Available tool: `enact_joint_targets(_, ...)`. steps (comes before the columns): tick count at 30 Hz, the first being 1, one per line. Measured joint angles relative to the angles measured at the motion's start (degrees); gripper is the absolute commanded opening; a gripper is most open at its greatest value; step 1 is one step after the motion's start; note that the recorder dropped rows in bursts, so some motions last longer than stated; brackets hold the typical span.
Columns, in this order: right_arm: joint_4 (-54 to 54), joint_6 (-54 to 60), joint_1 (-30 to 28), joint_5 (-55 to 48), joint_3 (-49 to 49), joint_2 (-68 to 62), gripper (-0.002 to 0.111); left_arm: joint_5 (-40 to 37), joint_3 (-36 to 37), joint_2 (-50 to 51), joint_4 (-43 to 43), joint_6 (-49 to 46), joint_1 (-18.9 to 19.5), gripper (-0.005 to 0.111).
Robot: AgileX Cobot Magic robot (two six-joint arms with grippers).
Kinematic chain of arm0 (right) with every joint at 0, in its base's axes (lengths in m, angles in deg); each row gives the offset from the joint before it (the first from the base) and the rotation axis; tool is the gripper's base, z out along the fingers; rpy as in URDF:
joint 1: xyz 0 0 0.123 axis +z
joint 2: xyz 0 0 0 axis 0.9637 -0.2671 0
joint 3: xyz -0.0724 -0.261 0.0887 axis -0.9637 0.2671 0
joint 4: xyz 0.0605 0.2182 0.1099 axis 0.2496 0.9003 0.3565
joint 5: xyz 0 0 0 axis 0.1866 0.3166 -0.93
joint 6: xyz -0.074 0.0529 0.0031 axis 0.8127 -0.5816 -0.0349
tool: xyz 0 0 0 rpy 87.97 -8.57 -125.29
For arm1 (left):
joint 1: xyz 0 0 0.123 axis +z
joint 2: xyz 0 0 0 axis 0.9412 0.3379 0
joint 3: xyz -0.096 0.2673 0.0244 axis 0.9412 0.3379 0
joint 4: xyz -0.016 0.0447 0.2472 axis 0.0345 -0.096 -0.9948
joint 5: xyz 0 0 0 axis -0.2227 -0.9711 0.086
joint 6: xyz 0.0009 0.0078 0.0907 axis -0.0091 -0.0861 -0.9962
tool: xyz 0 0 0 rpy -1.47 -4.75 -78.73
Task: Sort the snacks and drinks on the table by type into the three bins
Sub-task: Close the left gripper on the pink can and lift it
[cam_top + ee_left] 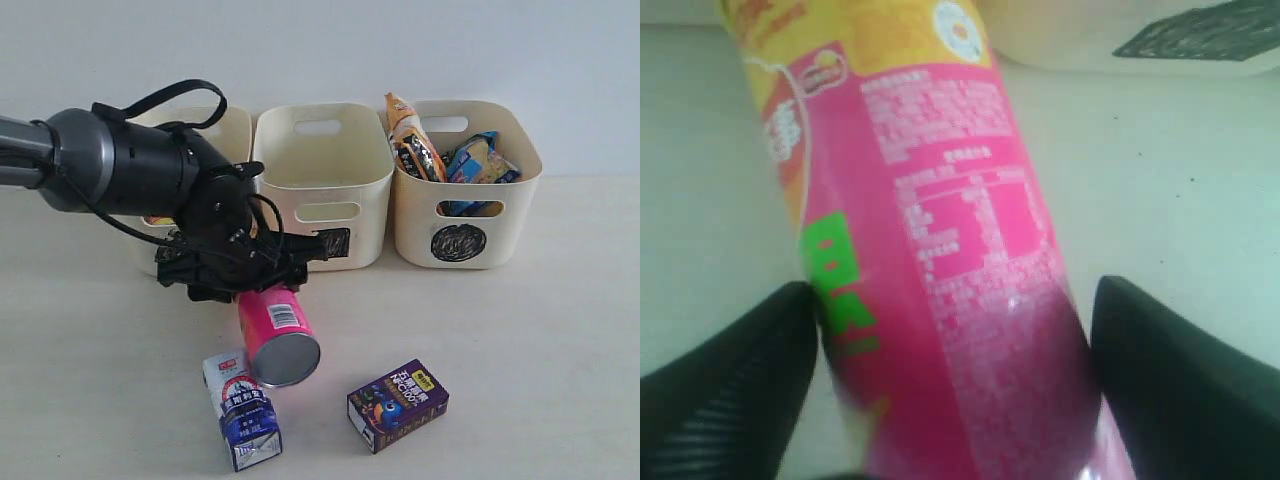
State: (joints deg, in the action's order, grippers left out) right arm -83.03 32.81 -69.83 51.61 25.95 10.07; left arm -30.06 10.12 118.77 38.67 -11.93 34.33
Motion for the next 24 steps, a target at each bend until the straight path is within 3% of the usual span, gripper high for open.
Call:
enact_joint_targets(10, 0.00, 0.00, 0.00, 0.00, 0.00, 0.00, 0.000, -4.68, 0.00, -3.51, -0.73, -0.39, -0.10, 0.004)
enact_joint_targets(17, 0.00, 0.00, 0.00, 0.00, 0.00, 0.00, 0.000, -13.97, 0.00, -4.40, -0.26, -5.54, -0.10, 0.004)
enact_joint_targets(24, 0.00, 0.00, 0.00, 0.00, 0.00, 0.00, 0.000, -16.72, 0.12, -6.74, 2.36, -10.81, -1.49, 0.004)
